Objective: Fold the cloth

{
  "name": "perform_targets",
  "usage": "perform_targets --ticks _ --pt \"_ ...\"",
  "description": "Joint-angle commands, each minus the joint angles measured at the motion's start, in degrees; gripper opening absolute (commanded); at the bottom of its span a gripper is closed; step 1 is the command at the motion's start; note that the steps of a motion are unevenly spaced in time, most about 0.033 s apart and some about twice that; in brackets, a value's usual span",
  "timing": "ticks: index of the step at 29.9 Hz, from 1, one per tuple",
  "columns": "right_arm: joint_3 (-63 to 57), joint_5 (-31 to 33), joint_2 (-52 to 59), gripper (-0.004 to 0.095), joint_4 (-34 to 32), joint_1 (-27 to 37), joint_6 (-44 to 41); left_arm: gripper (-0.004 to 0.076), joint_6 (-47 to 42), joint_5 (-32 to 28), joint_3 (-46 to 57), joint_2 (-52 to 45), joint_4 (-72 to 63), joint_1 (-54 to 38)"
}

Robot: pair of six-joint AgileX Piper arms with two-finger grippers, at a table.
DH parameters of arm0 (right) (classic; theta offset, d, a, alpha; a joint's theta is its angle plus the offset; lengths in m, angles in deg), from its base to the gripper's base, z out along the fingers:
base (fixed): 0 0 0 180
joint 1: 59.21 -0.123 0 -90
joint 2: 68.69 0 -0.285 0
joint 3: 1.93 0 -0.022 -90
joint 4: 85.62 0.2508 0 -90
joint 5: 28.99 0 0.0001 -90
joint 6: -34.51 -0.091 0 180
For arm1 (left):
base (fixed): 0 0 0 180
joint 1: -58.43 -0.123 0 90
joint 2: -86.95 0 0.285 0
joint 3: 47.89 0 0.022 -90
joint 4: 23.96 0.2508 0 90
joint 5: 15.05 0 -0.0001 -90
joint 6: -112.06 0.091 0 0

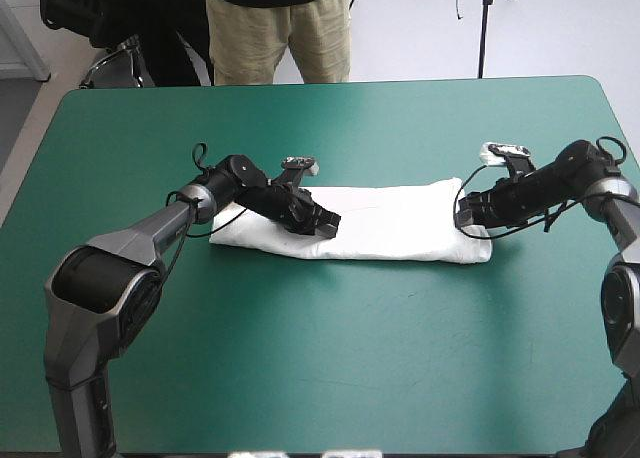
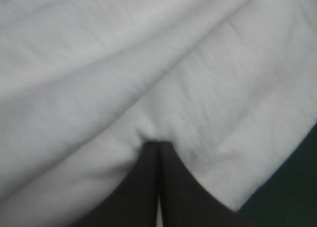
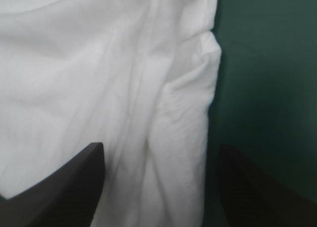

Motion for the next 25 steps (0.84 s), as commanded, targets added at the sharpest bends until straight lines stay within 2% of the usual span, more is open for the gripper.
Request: perform_targets --ticks 1,5,7,10,11,13,14,22,25 --pt "1.39 -0.18 0.36 0.0614 4.44 -1.12 1.04 -0.0017 -0.08 1.39 -1.20 -2.14 -1.04 0.38" --pt "1.39 -0.18 -1.26 0.0592 3.12 -4.69 1.17 -0.0017 -0.08 1.27 -1.20 -2.14 -1.00 0.38" --pt "1.39 -0.40 -1.54 0.0532 2.26 -5.78 0.44 -0.0017 -0.08 1.27 -1.20 -2.14 -0.74 0.38" --pt "1.39 -0.39 -1.62 0.0299 2.10 -6.12 0.02 -0.0017 -0.08 1.48 -1.20 -2.14 -0.37 0.38" --pt "1.39 -0.52 -1.62 0.0159 2.00 -6.12 0.60 -0.0017 -0.08 1.48 -1.20 -2.14 -0.43 0.38" --pt "1.51 -0.92 -1.51 -0.0025 2.13 -6.12 2.59 -0.0017 -0.08 1.38 -1.20 -2.14 -0.43 0.38" --pt "1.63 -1.39 -1.39 0.0003 2.68 -6.12 2.92 -0.0017 -0.08 1.08 -1.20 -2.14 -0.43 0.38" --pt "2.86 -1.66 2.97 0.0003 12.32 -6.34 8.61 -0.0017 1.09 0.04 -1.20 -2.65 -0.43 0.38" --pt "4.82 -0.31 4.16 0.0003 12.88 -7.70 8.36 -0.0017 1.24 -0.93 -1.30 -5.07 -0.21 0.27"
